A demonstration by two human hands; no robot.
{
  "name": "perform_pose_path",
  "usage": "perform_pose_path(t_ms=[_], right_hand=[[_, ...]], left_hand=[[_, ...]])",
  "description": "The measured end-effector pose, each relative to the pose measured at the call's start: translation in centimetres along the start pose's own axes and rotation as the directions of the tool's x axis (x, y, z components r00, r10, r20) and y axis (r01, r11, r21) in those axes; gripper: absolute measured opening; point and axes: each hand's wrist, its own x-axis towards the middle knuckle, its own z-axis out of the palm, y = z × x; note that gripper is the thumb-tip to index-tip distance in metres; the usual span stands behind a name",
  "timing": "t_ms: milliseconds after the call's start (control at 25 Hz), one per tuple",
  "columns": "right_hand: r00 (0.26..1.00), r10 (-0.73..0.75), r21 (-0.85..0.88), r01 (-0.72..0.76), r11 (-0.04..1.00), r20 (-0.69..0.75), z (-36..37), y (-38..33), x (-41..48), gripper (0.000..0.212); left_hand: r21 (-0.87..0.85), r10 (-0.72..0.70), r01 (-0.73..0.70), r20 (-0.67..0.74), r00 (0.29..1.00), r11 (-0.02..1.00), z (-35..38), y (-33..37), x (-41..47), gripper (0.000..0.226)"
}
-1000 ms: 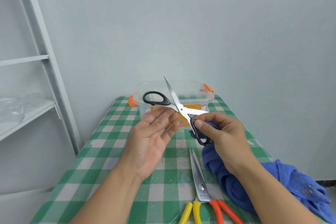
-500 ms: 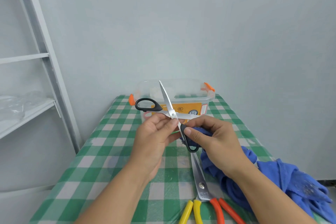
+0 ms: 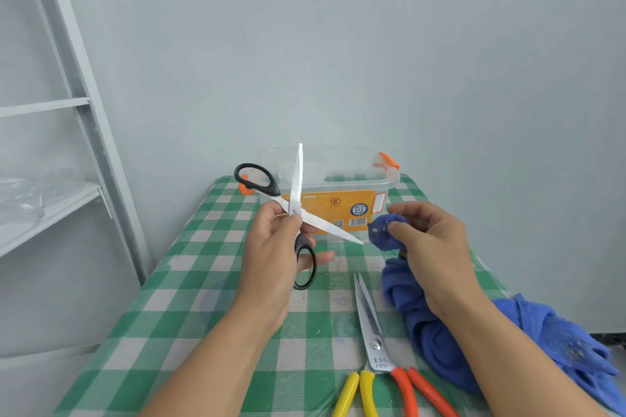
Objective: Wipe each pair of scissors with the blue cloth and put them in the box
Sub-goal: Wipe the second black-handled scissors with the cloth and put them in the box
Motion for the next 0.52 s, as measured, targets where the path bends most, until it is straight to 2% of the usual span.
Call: perform_pose_path(t_ms=[120, 320, 520], right_hand=[[0.996, -0.086, 0.096, 0.085, 0.992, 0.013, -0.4, -0.5, 0.0, 0.020], [0.960, -0.130, 0.249, 0.066, 0.966, 0.247, 0.3, -1.6, -1.0, 0.023], [0.939, -0.098, 0.136, 0.055, 0.989, 0.328, 1.6, -1.6, -1.5, 0.028]], left_hand=[[0.146, 0.000, -0.014, 0.096, 0.995, 0.989, 0.2, -0.6, -0.5, 0.012], [0.262, -0.027, -0.031, 0.216, 0.976, 0.964, 0.5, -2.2, -0.5, 0.009], [0.213, -0.008, -0.053, 0.278, 0.961, 0.976, 1.1, -2.8, -1.1, 0.015]])
